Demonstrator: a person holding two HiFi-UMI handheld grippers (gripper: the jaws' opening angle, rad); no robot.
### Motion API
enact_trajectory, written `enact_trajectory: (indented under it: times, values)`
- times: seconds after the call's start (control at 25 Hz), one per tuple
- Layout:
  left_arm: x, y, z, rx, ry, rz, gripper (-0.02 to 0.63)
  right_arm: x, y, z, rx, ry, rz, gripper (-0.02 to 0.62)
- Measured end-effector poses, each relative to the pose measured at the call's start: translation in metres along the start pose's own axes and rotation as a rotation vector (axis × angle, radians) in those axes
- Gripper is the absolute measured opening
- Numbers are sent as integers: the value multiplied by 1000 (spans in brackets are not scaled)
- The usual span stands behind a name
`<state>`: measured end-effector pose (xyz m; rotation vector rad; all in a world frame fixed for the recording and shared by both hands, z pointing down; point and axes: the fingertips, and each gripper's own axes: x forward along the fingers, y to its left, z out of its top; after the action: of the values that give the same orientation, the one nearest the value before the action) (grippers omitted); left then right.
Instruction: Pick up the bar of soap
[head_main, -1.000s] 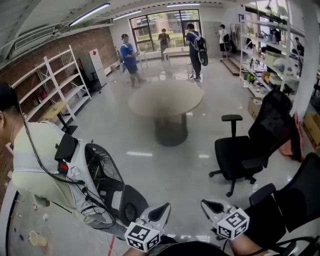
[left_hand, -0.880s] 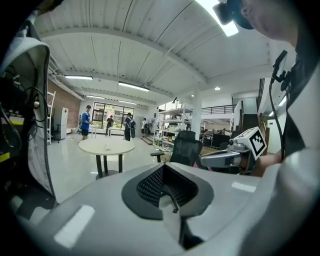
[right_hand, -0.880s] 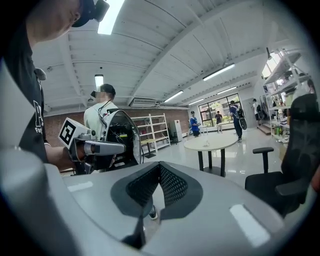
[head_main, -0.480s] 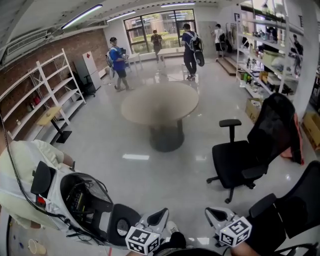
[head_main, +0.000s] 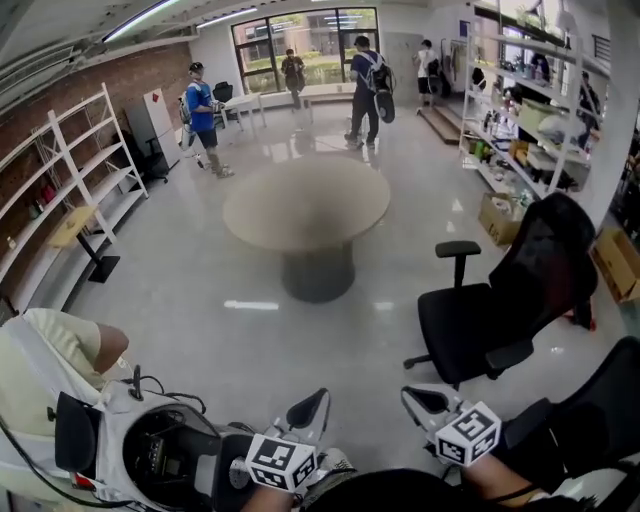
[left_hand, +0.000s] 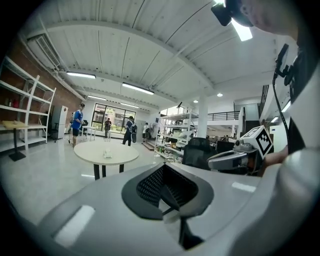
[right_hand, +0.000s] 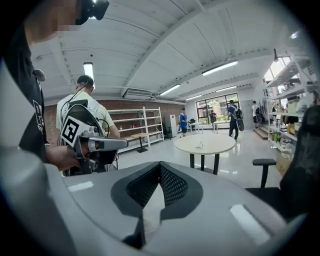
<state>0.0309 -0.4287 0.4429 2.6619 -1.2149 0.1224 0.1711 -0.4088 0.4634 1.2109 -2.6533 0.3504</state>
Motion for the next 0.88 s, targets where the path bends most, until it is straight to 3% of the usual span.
enact_trajectory:
  times: [0.28,0.6,0.88]
  values:
    - [1,70,19,-43,-17,39,8,74,5,60,-71,-11,53,5]
    - [19,110,28,-64,-11,81,8,127,-5,53,-50,29,125,6]
    - [37,159,29,-94,3,190,8,168,-47,54,9,53,150,5]
